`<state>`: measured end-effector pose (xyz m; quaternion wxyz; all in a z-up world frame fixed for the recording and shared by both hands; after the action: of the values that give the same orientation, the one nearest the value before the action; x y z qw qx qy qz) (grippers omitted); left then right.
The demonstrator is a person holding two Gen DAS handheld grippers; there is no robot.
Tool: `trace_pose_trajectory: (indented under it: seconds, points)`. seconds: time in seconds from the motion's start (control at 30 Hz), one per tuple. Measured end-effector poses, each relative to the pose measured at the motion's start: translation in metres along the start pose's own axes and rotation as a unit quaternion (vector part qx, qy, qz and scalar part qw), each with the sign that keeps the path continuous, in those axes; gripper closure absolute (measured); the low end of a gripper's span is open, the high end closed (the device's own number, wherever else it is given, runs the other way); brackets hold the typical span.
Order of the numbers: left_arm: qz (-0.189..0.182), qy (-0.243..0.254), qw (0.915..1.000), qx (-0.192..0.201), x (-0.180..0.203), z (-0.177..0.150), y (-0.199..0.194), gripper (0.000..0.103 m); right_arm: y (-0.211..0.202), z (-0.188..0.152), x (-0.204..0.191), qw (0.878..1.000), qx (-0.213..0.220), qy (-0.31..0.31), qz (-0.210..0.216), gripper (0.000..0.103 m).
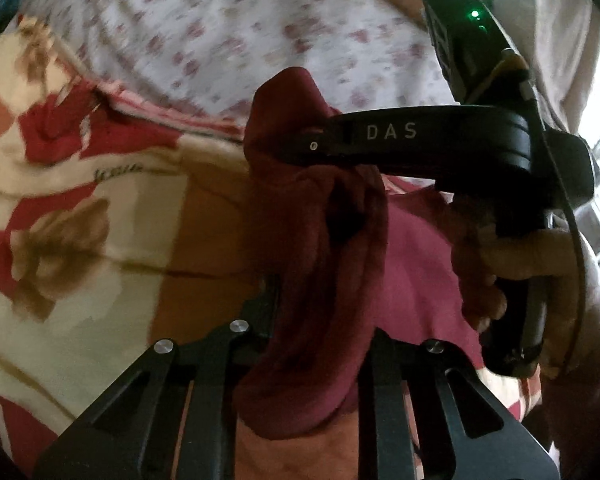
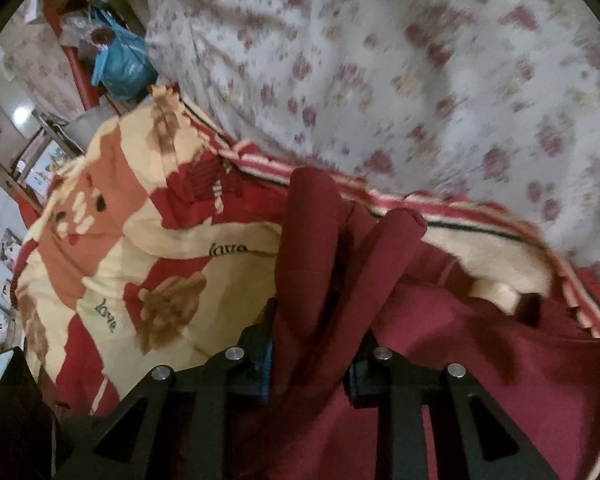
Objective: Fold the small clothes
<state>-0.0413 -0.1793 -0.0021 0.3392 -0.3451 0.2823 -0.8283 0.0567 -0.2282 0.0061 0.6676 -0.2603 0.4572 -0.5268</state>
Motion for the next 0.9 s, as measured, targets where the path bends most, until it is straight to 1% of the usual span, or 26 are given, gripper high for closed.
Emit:
trace_pose_trajectory:
  seconds: [0.13,0.23,0.27,0.33,0.37,0.47,0.57,0.63,0.67,0.73,0.77,0.8,0.83,0.87,0.9]
  points:
    - [-0.01,0.032,0.9994,0.0,0.041,0.013,-0.005,0.088,-0.045,0.001,0.017,1.0,0.026,-0.005,-0.007,0.079]
    - [-0.021,0.066,0.9976,0.002,0.082,0.025,-0.006,0.088,-0.078,0.0,0.04,0.999,0.048,0.001,-0.022,0.08]
    - [-0.026,0.081,0.9963,0.001,0.1,0.029,-0.004,0.088,-0.09,-0.001,0.051,0.998,0.058,0.009,-0.025,0.08]
    - [-0.035,0.099,0.9945,-0.006,0.124,0.03,0.001,0.088,-0.111,-0.007,0.075,0.997,0.071,0.025,-0.031,0.08]
    - [-0.041,0.11,0.993,-0.013,0.142,0.028,0.008,0.088,-0.121,-0.01,0.089,0.996,0.075,0.033,-0.035,0.08]
    - [-0.043,0.13,0.9901,-0.032,0.171,0.017,0.028,0.088,-0.139,-0.024,0.128,0.994,0.077,0.054,-0.052,0.081]
    - [-0.043,0.129,0.9886,-0.065,0.19,-0.004,0.062,0.088,-0.137,-0.046,0.168,0.992,0.061,0.076,-0.08,0.081]
    - [-0.044,0.126,0.9877,-0.081,0.198,-0.017,0.079,0.088,-0.124,-0.065,0.198,0.988,0.045,0.098,-0.107,0.081]
    - [-0.039,0.125,0.9875,-0.088,0.201,-0.024,0.091,0.088,-0.119,-0.071,0.207,0.987,0.04,0.106,-0.115,0.081]
    - [-0.034,0.121,0.9868,-0.103,0.202,-0.033,0.102,0.084,-0.101,-0.087,0.227,0.983,0.031,0.125,-0.131,0.081]
    - [-0.035,0.121,0.9862,-0.108,0.202,-0.036,0.102,0.076,-0.098,-0.09,0.232,0.982,0.036,0.135,-0.131,0.081]
    - [-0.044,0.123,0.9852,-0.111,0.202,-0.036,0.097,0.071,-0.096,-0.092,0.236,0.98,0.046,0.141,-0.132,0.077]
    - [-0.055,0.125,0.9836,-0.118,0.202,-0.038,0.089,0.059,-0.098,-0.092,0.238,0.979,0.055,0.14,-0.138,0.06]
    - [-0.067,0.127,0.9819,-0.123,0.201,-0.038,0.078,0.051,-0.105,-0.092,0.243,0.975,0.061,0.139,-0.159,0.05]
    - [-0.074,0.131,0.9813,-0.12,0.201,-0.037,0.064,0.05,-0.114,-0.092,0.247,0.972,0.066,0.14,-0.174,0.046]
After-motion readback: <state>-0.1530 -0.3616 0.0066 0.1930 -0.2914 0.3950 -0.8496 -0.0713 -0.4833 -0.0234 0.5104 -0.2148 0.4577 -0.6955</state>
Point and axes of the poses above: each gripper's, at about its wrist camera, not at the fingertips, and y roughly the way its jaws point, x to its right, z to its top, the point moved 10 cm from there along y, roughly the way its jaws point, and after that the axes turned 3 degrees about y, right-handed, at the moved point
